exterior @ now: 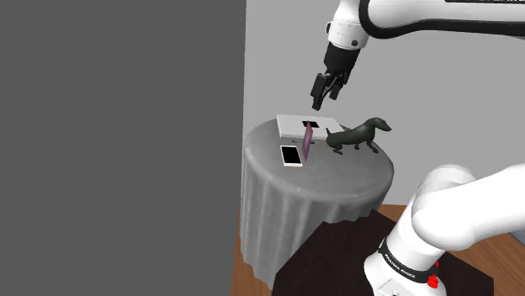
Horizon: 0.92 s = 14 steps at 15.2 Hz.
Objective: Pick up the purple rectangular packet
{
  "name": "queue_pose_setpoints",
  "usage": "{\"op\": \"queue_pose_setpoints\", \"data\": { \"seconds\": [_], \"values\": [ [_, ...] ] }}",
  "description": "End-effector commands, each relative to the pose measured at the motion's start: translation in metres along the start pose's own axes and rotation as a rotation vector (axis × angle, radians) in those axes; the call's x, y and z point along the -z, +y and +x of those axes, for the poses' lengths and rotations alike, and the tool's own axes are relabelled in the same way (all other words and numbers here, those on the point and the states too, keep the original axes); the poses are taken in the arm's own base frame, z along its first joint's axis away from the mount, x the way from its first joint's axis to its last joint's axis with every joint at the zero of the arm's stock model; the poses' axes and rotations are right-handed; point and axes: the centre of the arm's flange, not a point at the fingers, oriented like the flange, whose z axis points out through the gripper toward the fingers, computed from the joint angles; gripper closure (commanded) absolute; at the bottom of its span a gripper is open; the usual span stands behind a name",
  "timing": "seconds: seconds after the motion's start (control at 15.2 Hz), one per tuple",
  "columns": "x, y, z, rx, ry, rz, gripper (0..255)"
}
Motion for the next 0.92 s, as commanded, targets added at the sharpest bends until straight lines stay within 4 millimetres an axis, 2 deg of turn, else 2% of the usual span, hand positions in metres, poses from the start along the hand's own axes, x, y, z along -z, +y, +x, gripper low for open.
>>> {"op": "queue_pose_setpoints", "data": {
  "seconds": [0.0,0.46,0.86],
  "values": [
    [0.0,0.0,0.0,0.0,0.0,0.0,0],
    [-0.069,0.047,0.054,-0.322,-0.071,0.02,0],
    [-0.132,0.098,0.083,-0.598,-0.132,0.036,0]
  ]
}}
